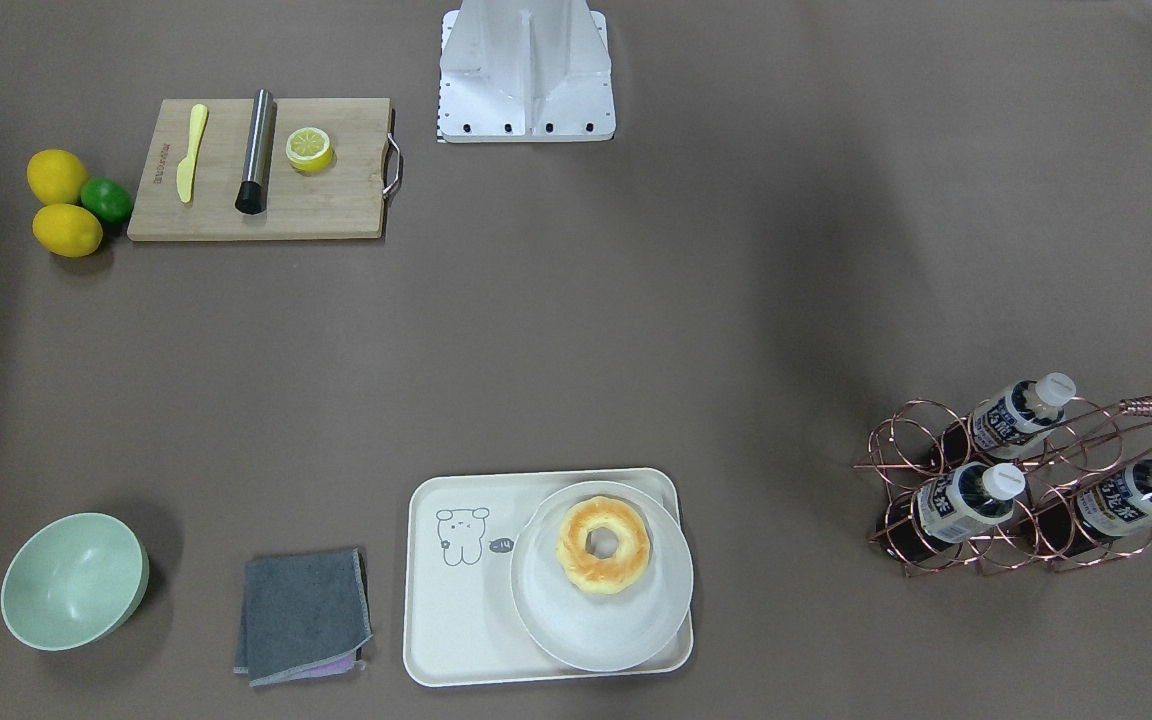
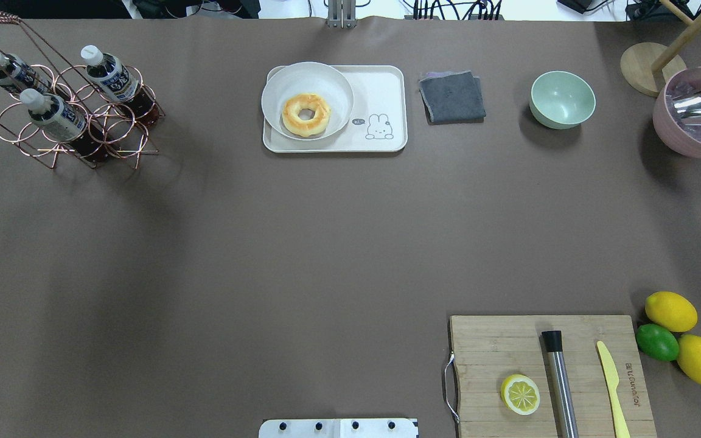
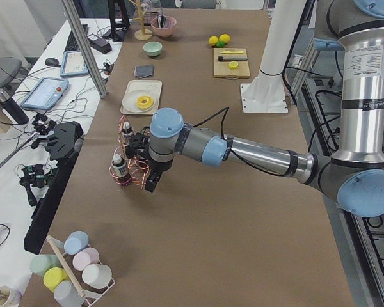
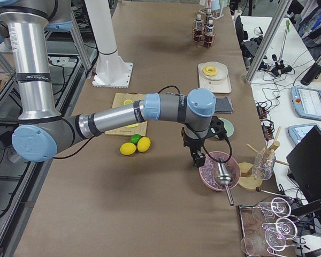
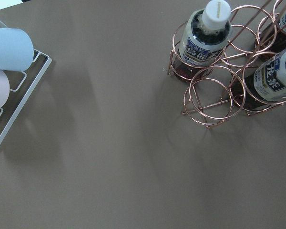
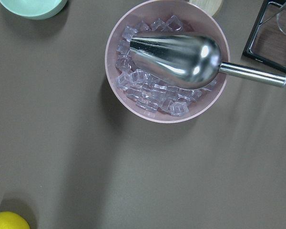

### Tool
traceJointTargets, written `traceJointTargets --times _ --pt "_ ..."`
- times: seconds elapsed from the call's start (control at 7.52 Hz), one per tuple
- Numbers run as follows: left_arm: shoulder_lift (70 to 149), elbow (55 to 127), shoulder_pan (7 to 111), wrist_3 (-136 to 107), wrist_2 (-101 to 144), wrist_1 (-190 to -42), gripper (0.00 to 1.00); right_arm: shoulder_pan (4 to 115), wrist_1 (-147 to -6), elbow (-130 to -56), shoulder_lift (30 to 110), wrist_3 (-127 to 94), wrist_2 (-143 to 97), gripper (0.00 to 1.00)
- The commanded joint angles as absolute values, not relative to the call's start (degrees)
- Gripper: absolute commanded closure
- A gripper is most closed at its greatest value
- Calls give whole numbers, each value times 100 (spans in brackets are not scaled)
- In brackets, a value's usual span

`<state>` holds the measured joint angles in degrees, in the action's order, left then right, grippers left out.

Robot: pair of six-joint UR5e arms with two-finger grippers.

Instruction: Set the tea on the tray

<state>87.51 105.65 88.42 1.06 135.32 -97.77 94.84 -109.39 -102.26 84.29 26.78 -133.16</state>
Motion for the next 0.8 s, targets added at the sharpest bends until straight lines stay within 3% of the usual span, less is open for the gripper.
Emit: traceJointTargets --times 0.0,0.66 --pt "8754 10564 8842 114 13518 -9773 3 9483 -10934 -10204 8429 2681 -13333 0" --pt "8727 10565 8842 149 13518 -9765 3 9483 -10925 -10204 8429 2681 -13350 0"
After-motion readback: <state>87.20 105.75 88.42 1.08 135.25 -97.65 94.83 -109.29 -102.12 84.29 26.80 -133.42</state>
